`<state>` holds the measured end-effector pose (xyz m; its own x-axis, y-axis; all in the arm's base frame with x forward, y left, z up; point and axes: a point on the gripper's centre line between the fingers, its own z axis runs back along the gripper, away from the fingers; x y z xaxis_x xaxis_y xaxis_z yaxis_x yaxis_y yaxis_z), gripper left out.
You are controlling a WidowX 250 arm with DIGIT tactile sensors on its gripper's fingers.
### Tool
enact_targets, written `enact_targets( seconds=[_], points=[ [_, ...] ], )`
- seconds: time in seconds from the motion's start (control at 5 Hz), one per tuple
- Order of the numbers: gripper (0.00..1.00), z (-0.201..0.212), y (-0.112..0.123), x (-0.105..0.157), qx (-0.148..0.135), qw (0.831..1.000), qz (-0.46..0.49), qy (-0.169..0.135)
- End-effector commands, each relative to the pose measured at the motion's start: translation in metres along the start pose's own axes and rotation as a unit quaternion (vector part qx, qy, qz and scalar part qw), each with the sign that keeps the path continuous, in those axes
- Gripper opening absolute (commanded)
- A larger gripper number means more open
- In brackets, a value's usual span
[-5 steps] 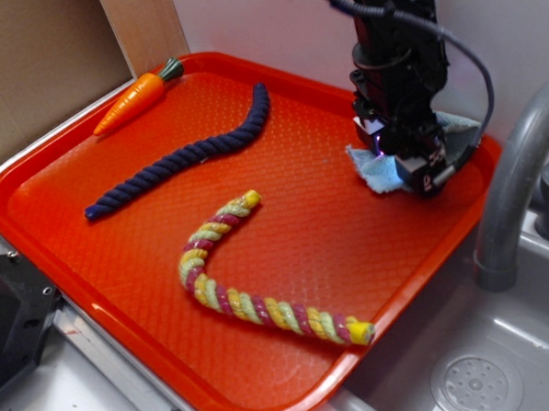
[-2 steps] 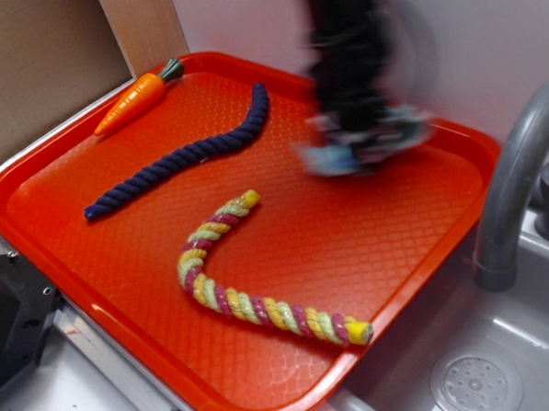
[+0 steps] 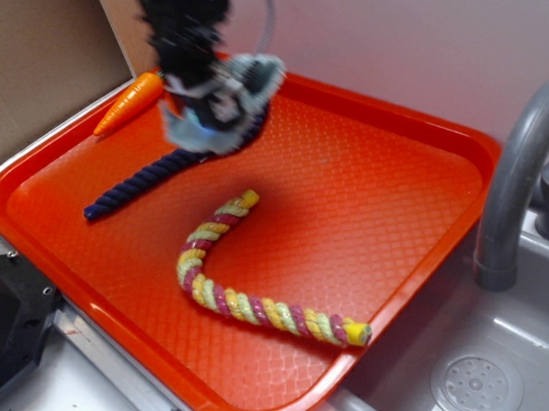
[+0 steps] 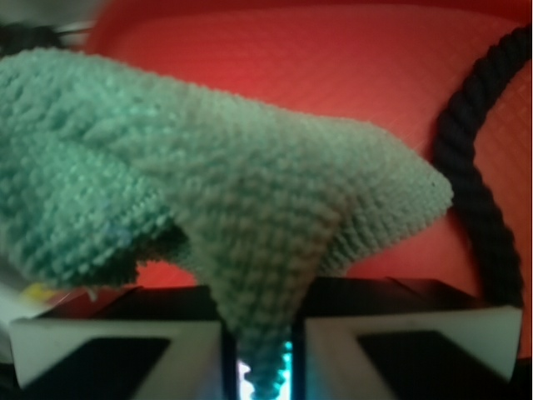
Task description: Grab the blue cloth.
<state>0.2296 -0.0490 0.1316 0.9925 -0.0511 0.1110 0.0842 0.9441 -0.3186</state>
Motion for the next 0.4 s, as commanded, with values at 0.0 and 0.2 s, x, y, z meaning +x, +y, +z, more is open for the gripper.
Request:
enact_targets(
  seconds=[0.0,0.2],
  points=[
    [0.0,0.098,-0.026,0.001,0.002,0.998,-0.001,-0.061],
    [0.0,0.084,-0.029,0.015,0.023,0.998,-0.001,-0.053]
  ],
)
